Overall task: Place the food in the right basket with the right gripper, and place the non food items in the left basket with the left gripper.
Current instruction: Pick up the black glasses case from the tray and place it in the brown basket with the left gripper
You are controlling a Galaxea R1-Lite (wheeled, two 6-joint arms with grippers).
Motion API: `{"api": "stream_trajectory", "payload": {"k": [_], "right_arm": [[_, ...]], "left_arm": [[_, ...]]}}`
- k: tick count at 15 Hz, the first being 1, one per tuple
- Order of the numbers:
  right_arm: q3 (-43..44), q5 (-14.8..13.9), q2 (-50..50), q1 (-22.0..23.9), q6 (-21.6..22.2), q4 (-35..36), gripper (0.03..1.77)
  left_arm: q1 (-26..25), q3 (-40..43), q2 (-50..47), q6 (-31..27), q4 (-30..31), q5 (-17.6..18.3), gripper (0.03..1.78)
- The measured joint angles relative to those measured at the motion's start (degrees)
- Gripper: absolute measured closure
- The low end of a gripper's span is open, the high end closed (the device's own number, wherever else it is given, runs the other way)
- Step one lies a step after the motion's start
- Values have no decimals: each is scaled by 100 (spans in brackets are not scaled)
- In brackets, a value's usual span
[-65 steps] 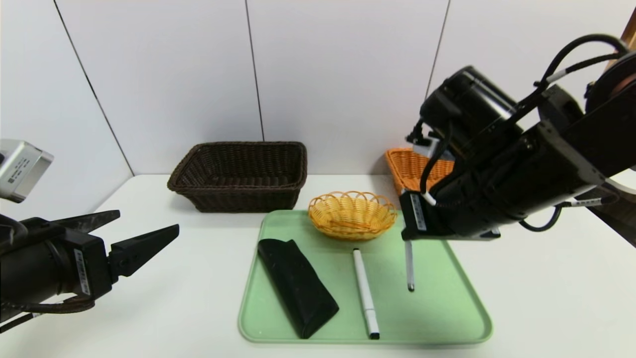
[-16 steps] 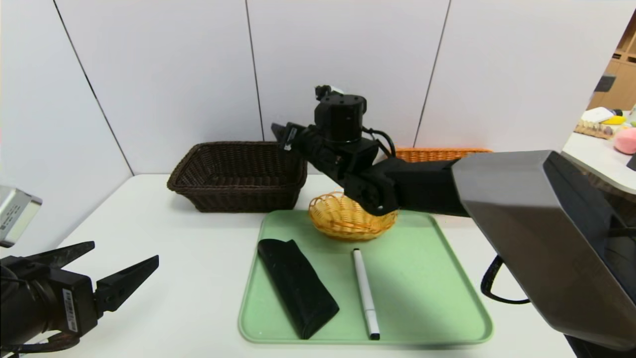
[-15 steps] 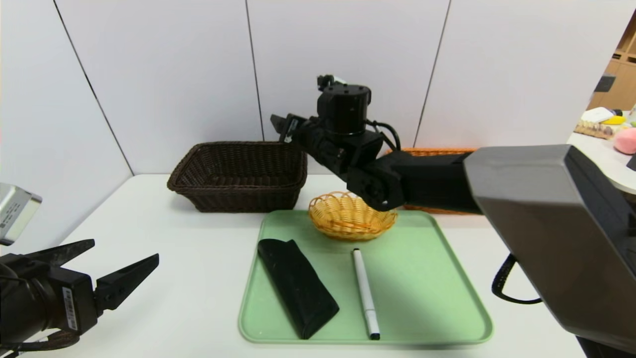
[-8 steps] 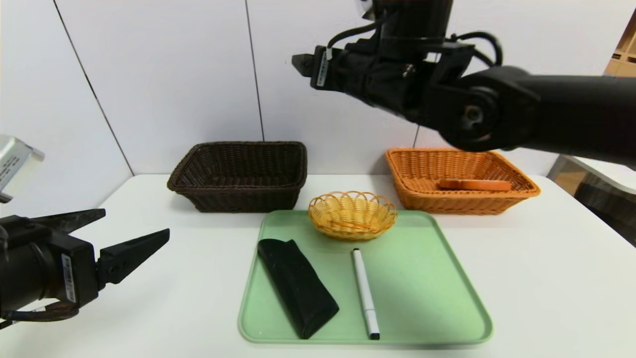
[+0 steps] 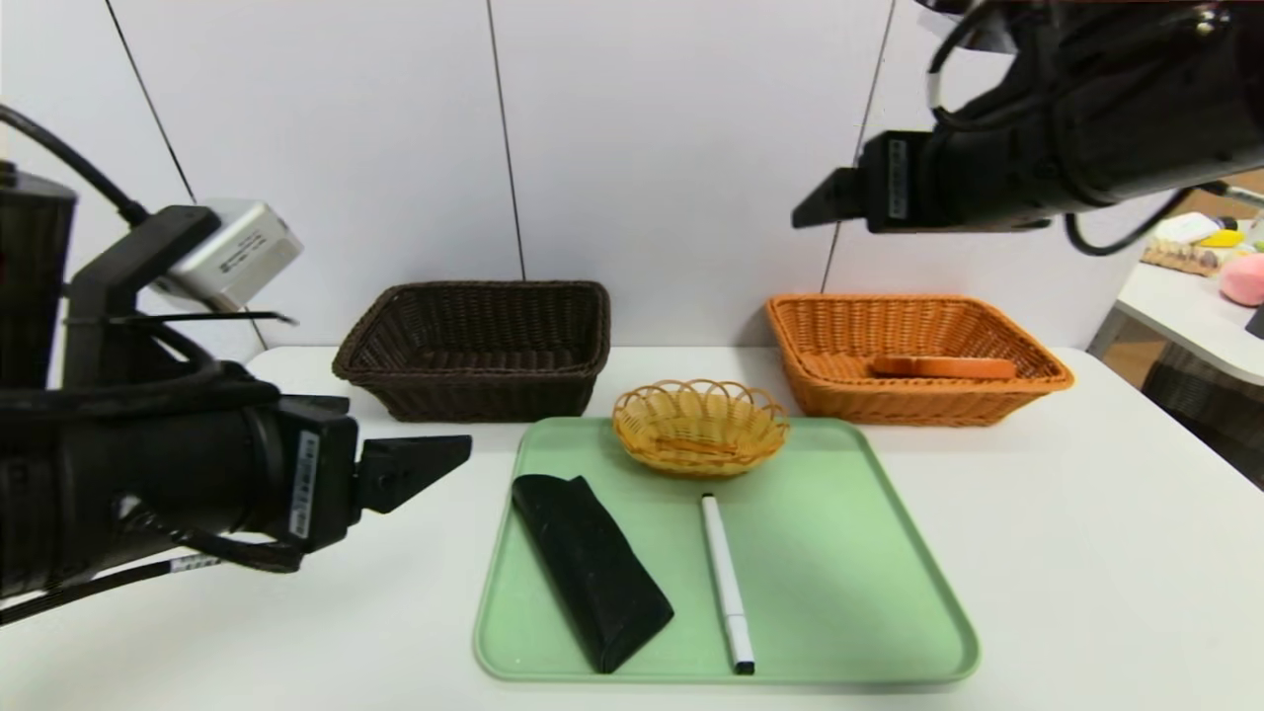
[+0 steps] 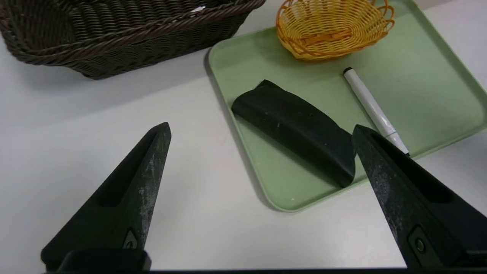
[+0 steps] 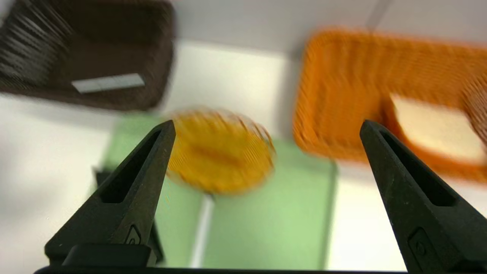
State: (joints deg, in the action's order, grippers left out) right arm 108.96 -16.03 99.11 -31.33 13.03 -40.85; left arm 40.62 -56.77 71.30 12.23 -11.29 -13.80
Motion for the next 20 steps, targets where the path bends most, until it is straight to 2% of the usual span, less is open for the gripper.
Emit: {"api": "stream_trajectory", "payload": {"k": [2, 5, 8, 10, 11, 16, 20], "right_arm": [[-321, 11, -377, 407, -226, -827, 12], [-1108, 187, -892, 853, -689, -1331, 11], [-1563, 881, -1104, 1480, -902, -1684, 11], [-1731, 1537, -1030, 1846, -918, -1714, 11], [-1844, 1682, -1022, 1929, -920, -1719, 11], [-2415, 1647, -1364, 2081, -877, -1668, 11], [-2594, 1645, -1694, 2205, -874, -1655, 11]], "left_arm": [[210, -301, 430, 113, -67, -50, 12], [579, -585, 937, 679, -356, -76, 12], [780, -1034, 1340, 1186, -725, -179, 12], [889, -1215, 1563, 1374, -894, -284, 12], [919, -1246, 1654, 1401, -896, -323, 12], [1145, -1351, 2188, 1971, -974, -861, 12], [1206, -1925, 2701, 2810, -1726, -1396, 12]]}}
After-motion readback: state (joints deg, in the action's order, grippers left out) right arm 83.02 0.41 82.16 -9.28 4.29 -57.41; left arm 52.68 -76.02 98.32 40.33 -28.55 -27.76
